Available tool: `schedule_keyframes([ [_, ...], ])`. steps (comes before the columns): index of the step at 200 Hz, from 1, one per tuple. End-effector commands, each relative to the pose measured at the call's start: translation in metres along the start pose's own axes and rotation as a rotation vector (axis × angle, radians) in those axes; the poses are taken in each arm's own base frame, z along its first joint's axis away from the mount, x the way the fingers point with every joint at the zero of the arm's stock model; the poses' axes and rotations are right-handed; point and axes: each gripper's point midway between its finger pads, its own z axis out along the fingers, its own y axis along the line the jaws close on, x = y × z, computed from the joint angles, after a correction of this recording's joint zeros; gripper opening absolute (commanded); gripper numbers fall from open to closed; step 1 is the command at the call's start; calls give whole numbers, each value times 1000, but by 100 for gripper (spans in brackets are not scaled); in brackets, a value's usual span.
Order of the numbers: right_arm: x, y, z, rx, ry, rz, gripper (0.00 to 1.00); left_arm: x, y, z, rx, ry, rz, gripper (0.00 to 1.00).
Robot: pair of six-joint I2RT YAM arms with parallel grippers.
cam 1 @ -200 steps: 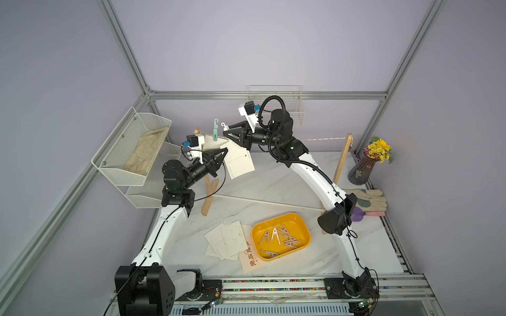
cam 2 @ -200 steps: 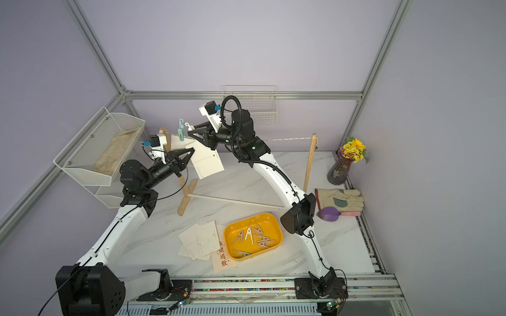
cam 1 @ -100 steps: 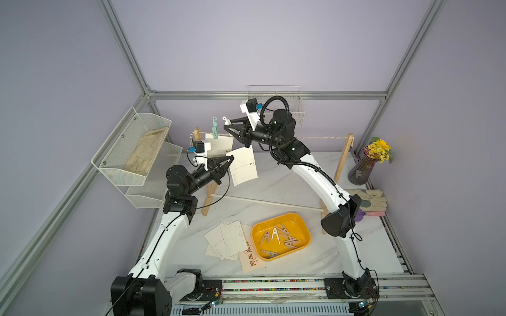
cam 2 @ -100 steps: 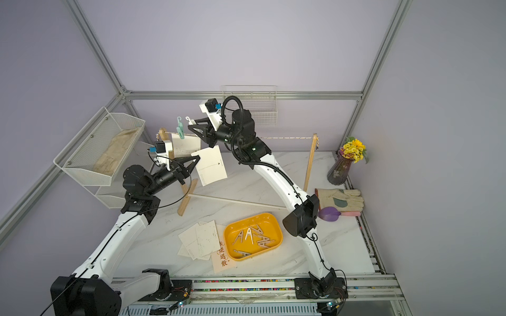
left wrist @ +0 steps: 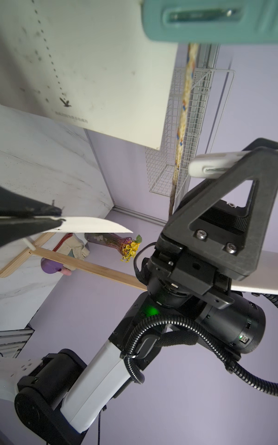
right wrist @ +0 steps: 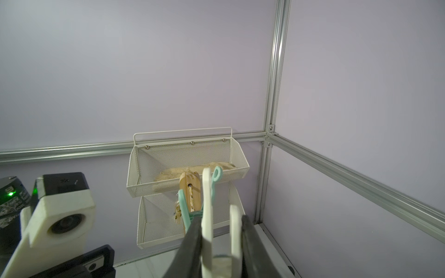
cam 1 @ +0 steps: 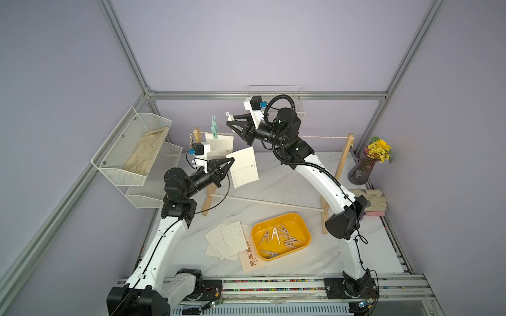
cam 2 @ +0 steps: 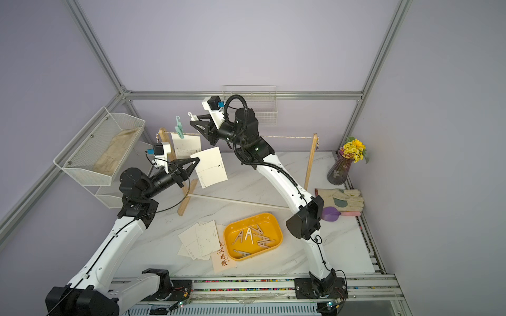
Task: Remove the postcards from the strings
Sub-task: Remove the clamp from the clothesline.
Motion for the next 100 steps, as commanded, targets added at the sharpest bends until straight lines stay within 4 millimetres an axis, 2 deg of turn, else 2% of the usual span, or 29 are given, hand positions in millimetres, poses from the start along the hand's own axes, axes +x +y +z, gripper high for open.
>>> schedule_keyframes([
  [1,-54,13,-20,16,-101,-105,23,7,-5,-6,-1,-1,-19,3],
  [31,-71,24,-39,27,-123,-135,23,10,-7,-12,-26,6,-45,4],
  [55,-69,32,-58,42,-105,-135,23,15,-6,-18,-66,18,-98,4],
  [77,-54,43,-82,55,-59,-100,23,23,9,-30,-204,32,-181,5],
  [100,-20,58,-110,58,2,-9,23,45,31,-56,-439,87,-312,6],
])
